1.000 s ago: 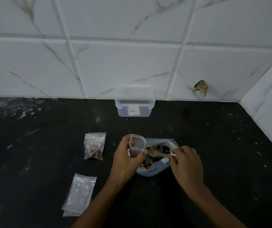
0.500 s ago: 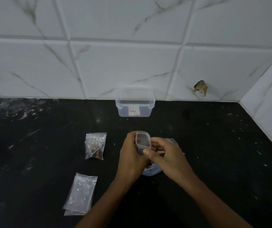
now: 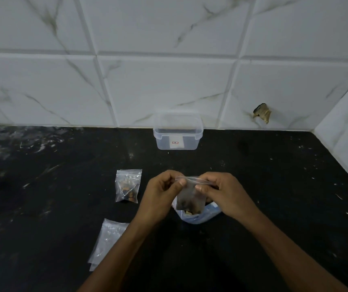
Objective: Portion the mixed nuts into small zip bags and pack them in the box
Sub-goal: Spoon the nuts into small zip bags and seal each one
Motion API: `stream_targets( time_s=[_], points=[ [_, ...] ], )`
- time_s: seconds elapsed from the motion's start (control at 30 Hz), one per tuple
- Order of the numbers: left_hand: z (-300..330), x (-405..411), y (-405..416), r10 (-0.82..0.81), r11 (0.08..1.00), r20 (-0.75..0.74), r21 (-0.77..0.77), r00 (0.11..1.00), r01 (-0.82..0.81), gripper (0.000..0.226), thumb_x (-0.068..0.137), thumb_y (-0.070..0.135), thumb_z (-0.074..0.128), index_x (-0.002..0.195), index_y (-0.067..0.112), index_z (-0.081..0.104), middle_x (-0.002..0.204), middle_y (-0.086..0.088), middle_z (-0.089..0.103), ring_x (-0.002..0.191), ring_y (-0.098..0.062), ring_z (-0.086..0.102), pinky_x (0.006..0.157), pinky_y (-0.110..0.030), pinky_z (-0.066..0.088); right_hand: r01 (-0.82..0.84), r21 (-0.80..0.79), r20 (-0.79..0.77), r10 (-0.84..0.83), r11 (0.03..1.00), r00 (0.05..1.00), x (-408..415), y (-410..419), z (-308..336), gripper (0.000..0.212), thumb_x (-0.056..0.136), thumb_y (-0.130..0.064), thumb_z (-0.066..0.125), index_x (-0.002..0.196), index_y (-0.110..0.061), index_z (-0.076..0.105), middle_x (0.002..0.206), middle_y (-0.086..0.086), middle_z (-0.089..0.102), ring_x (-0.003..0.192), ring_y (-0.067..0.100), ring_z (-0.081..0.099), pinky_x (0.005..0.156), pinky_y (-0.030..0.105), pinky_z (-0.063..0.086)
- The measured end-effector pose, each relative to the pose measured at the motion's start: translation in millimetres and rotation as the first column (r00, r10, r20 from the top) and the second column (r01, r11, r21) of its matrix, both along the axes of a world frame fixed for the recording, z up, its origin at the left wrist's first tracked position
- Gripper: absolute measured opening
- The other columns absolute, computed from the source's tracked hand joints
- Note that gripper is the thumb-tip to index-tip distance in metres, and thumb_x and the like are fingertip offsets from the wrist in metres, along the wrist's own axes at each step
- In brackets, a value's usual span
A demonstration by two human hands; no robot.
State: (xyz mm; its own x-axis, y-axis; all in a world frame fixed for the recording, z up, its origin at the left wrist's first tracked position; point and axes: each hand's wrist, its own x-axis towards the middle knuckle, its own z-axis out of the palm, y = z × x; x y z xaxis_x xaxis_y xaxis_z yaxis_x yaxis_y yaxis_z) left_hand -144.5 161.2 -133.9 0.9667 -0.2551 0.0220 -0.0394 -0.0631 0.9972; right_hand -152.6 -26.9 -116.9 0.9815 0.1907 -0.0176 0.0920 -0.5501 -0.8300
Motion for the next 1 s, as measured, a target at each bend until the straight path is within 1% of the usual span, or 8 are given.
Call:
stream_targets(
  time_s=[0.13,0.27,0.33,0.5,0.6,0.8,0.9,1.0],
  points=[
    [0.1,-0.7,3.2,0.047,0.999,0.021,-0.013,0.999,-0.046,0.013,0.093,0.003,0.057,0.088,0.010,0.067,0.085,-0.002,0.070,0.083,-0.010,0.068,0.073,-0.020,0.055,-0.038,0.045,0.027,0.037,0.998,0.999,2.2,9.5,0.0,0.010,0.091,-0.017,0.063,0.096,-0.016,0.071,0.086,-0.001,0.071,0.084,0.012,0.068,0.077,0.042,0.058],
    [1.8,-2.8,8.0,0.063,0.998,-0.014,0.000,0.998,-0.063,0.011,0.091,0.005,0.061,0.089,0.013,0.067,0.092,-0.009,0.070,0.089,-0.016,0.069,0.077,-0.025,0.057,-0.015,0.012,0.108,0.014,1.000,0.994,1.3,18.7,-4.0,0.010,0.091,-0.014,0.062,0.089,-0.015,0.072,0.080,-0.007,0.069,0.081,0.006,0.066,0.073,0.023,0.054],
    [1.4,-2.9,11.8,0.055,0.998,-0.013,0.037,0.998,-0.054,0.013,0.091,0.006,0.061,0.087,0.017,0.066,0.090,-0.003,0.070,0.089,-0.012,0.068,0.076,-0.023,0.057,-0.025,-0.004,0.112,0.025,1.000,0.993,1.6,23.2,-6.7,0.011,0.091,-0.014,0.063,0.088,-0.018,0.073,0.077,-0.015,0.067,0.081,0.002,0.065,0.070,0.014,0.049],
    [-3.8,-2.2,24.0,0.049,0.977,0.040,0.205,0.998,-0.056,0.012,0.093,0.014,0.061,0.087,0.023,0.065,0.091,0.002,0.068,0.089,-0.006,0.066,0.077,-0.028,0.057,-0.036,0.041,0.081,0.032,0.999,0.996,5.2,32.1,-13.9,0.010,0.089,-0.011,0.064,0.088,-0.019,0.071,0.080,-0.008,0.068,0.080,0.006,0.066,0.071,0.022,0.054],
    [-6.2,-2.3,32.8,0.078,0.977,0.012,0.196,0.997,-0.079,0.014,0.093,0.011,0.061,0.086,0.022,0.066,0.090,0.002,0.069,0.088,-0.004,0.066,0.073,-0.019,0.054,-0.022,0.115,0.024,0.020,0.993,1.000,4.4,36.3,-14.0,0.008,0.088,-0.009,0.065,0.088,-0.015,0.070,0.078,0.000,0.071,0.075,0.007,0.069,0.067,0.020,0.055],
    [-12.0,3.1,53.8,0.078,0.962,0.002,0.264,0.997,-0.076,0.009,0.093,0.013,0.060,0.092,0.017,0.067,0.093,0.000,0.070,0.088,-0.005,0.067,0.074,-0.017,0.054,0.028,0.098,-0.021,-0.026,0.995,0.999,8.3,44.6,-18.1,0.011,0.088,-0.010,0.065,0.086,-0.020,0.069,0.074,-0.003,0.071,0.068,0.002,0.067,0.061,0.013,0.051],
    [-14.9,6.9,61.0,0.101,0.944,0.033,0.312,0.994,-0.106,0.009,0.094,0.016,0.060,0.090,0.019,0.067,0.091,0.003,0.069,0.086,-0.003,0.066,0.070,-0.018,0.052,0.043,0.115,-0.044,-0.038,0.992,0.998,8.7,46.4,-18.2,0.013,0.089,-0.008,0.064,0.086,-0.021,0.068,0.076,0.000,0.071,0.070,0.005,0.068,0.061,0.016,0.053],
    [-17.8,8.1,64.0,0.096,0.937,0.047,0.334,0.994,-0.106,0.009,0.094,0.016,0.060,0.090,0.018,0.068,0.090,0.003,0.069,0.084,-0.002,0.065,0.068,-0.018,0.050,0.060,0.014,0.020,-0.061,0.998,0.998,9.6,49.1,-19.0,0.010,0.089,-0.014,0.065,0.084,-0.020,0.071,0.073,-0.003,0.070,0.068,0.006,0.065,0.061,0.019,0.053]
  ],
)
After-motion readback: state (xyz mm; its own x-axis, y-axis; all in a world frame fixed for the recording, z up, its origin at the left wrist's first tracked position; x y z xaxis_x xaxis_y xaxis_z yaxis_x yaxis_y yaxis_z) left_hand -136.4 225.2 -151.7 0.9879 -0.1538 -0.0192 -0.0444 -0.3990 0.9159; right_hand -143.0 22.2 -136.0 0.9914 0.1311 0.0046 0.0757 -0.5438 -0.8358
